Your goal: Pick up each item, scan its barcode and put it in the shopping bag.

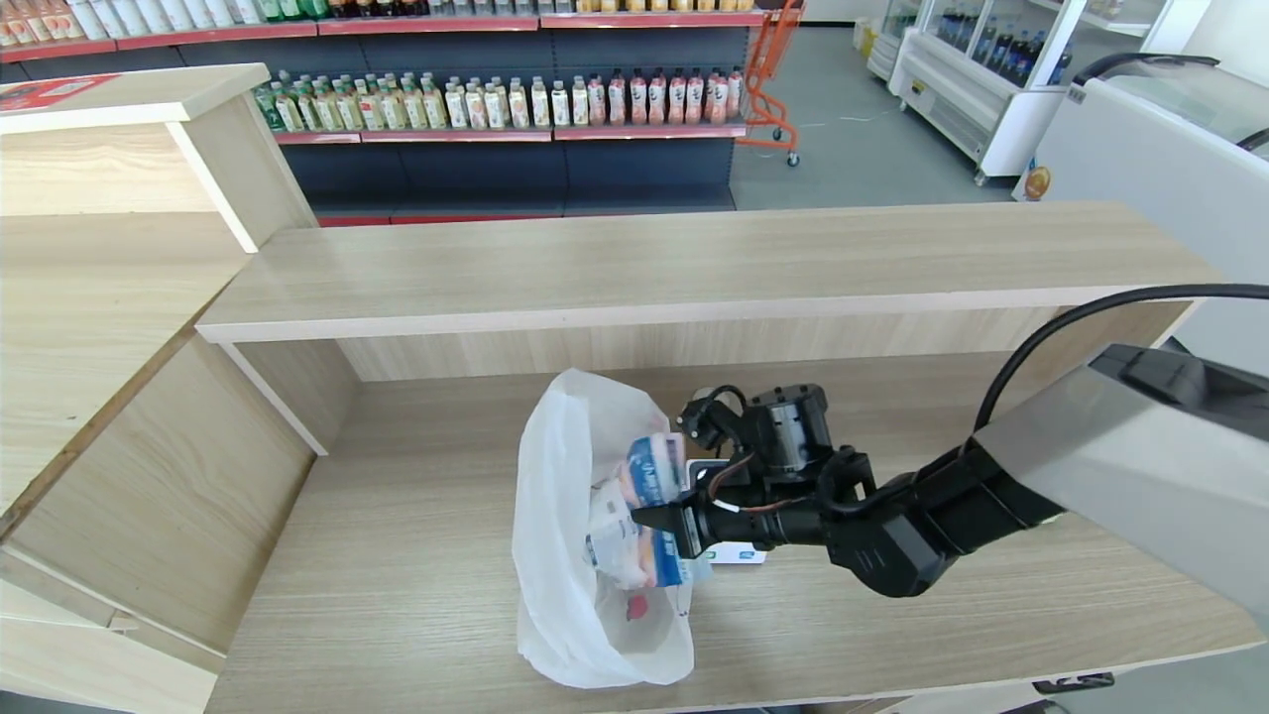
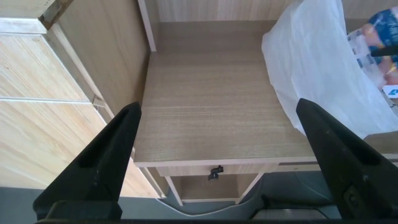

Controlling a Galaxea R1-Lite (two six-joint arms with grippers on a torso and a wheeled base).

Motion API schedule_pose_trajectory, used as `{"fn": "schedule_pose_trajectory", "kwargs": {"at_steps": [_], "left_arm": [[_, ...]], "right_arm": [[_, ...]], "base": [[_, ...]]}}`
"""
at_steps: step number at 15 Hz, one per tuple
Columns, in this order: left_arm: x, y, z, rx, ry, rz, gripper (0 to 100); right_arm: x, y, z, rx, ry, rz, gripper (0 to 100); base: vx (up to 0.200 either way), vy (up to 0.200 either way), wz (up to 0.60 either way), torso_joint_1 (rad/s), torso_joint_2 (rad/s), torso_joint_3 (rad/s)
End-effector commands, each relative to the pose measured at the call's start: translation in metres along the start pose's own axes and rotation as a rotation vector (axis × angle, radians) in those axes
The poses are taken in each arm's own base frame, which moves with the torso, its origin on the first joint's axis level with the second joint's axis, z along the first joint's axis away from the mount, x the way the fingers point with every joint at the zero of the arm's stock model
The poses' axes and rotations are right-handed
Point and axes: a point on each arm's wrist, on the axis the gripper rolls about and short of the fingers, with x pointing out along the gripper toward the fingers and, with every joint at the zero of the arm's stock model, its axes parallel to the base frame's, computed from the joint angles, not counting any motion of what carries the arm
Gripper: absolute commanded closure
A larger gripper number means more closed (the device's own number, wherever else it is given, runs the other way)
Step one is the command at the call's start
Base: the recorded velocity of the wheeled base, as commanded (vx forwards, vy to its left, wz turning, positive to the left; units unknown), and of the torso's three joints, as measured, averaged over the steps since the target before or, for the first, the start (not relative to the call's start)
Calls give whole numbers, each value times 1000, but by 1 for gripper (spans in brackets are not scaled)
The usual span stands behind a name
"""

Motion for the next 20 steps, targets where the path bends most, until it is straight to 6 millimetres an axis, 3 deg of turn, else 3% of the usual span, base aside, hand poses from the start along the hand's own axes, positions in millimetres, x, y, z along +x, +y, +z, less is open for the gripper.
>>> {"fn": "schedule_pose_trajectory", "kwargs": {"at_steps": [1,5,7,11,14,17,18,20], "left_arm": [[0,0,0,0,0,0,0],[0,0,0,0,0,0,0],[0,0,0,0,0,0,0],[0,0,0,0,0,0,0],[0,0,0,0,0,0,0],[0,0,0,0,0,0,0],[0,0,0,0,0,0,0],[0,0,0,0,0,0,0]], "right_arm": [[17,5,0,29,-8,26,0],[16,3,14,100,-57,23,0],[-4,-12,10,174,-52,-23,0],[-59,-34,14,320,-101,-112,0],[-107,-25,25,329,-160,-137,0],[-154,-4,26,190,-194,-168,0],[-184,-3,12,35,-152,-263,0],[-211,-16,-2,-147,-97,-496,0]], "base": [[0,0,0,0,0,0],[0,0,0,0,0,0],[0,0,0,0,0,0],[0,0,0,0,0,0],[0,0,0,0,0,0],[0,0,0,0,0,0],[0,0,0,0,0,0],[0,0,0,0,0,0]]}}
